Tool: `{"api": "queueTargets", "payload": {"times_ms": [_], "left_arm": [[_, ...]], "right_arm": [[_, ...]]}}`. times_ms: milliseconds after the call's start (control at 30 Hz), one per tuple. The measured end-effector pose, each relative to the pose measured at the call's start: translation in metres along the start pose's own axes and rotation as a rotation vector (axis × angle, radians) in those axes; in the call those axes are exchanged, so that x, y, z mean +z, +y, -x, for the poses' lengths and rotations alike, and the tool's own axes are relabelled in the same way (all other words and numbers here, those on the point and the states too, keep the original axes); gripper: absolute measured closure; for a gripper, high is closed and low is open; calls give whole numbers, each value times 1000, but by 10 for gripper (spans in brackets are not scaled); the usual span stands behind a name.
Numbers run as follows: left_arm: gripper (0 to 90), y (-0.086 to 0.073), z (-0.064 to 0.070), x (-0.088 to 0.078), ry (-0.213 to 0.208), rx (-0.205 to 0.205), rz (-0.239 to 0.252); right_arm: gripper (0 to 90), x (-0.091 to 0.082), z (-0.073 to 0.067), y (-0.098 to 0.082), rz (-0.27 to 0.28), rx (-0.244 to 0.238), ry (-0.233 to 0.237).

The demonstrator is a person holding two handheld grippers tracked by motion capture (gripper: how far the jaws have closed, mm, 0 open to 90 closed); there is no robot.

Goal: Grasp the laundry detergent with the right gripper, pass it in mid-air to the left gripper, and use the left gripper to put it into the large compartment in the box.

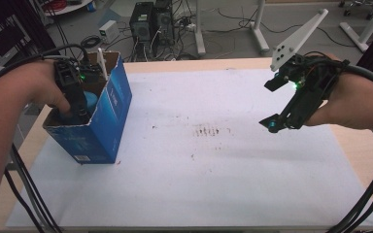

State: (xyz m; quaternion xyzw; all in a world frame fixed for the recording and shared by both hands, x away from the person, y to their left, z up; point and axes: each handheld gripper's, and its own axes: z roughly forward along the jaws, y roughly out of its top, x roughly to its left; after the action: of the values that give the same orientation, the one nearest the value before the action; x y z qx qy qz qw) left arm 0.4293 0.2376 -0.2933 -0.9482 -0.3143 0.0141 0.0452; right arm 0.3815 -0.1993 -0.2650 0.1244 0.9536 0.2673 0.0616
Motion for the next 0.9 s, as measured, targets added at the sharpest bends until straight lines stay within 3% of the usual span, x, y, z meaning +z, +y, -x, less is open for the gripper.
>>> {"api": "queueTargets", "payload": {"times_ms": [467,700,900], "left_arm": [[377,1,-1,0,-7,6,-6],[337,1,-1,-2,-32,8,-15],[323,-2,0,-5,-37,-6,2]], "right_arm": [[6,3,2,1,2,7,10],[6,3,2,-1,6,10,15],[6,3,1,-1,5,12,14]]}}
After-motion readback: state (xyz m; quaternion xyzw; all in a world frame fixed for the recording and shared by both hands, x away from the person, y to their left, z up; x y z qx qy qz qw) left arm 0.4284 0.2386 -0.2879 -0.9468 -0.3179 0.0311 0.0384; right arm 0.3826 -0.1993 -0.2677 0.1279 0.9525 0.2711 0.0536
